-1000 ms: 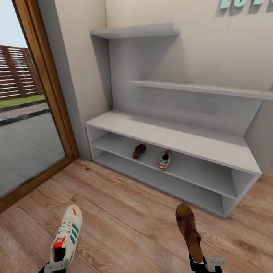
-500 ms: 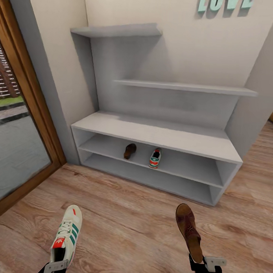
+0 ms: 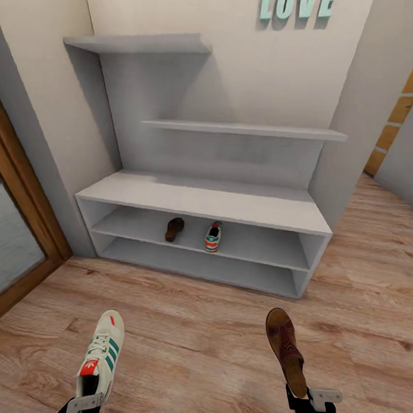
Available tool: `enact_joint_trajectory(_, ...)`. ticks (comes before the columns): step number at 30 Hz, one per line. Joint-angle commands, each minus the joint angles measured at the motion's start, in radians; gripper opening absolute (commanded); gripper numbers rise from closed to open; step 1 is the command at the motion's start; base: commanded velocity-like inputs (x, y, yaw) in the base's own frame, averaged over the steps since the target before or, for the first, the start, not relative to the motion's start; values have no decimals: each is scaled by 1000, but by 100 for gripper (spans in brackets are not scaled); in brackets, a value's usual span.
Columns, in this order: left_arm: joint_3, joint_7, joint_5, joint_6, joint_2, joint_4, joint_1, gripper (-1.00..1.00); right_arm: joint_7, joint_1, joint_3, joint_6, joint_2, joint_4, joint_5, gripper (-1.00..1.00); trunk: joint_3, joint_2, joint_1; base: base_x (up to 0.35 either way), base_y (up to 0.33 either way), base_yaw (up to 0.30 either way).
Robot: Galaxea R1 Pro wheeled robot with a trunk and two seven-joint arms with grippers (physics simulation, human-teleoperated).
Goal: Pick up the two gym shoes and the two sandals from the corridor floor and place them onto the hallstand (shoe rack) in the corridor, making sure they are on the rack and not on the floor. Arrange them so the two gym shoes are next to each other and the two sandals are next to each other.
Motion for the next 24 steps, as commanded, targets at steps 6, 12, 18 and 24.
enact_joint_trajectory(6, 9, -7, -5, -3, 0, -1, 0, -100, 5, -1, -4, -2, 0, 1, -7, -100, -1, 0, 0, 0, 0, -266)
enact_joint_trajectory(12, 9, -7, -5, -3, 0, -1, 0, -100, 5, -1, -4, -2, 0, 1, -7, -100, -1, 0, 0, 0, 0, -266)
enact_joint_trajectory(18, 9, -7, -5, -3, 0, -1, 0, -100, 5, -1, -4, -2, 0, 1, -7, -100, -1, 0, 0, 0, 0, -265)
enact_joint_trajectory(24, 9, -7, -5, -3, 0, -1, 0, -100, 5, -1, -4, -2, 0, 1, -7, -100, -1, 0, 0, 0, 0, -265)
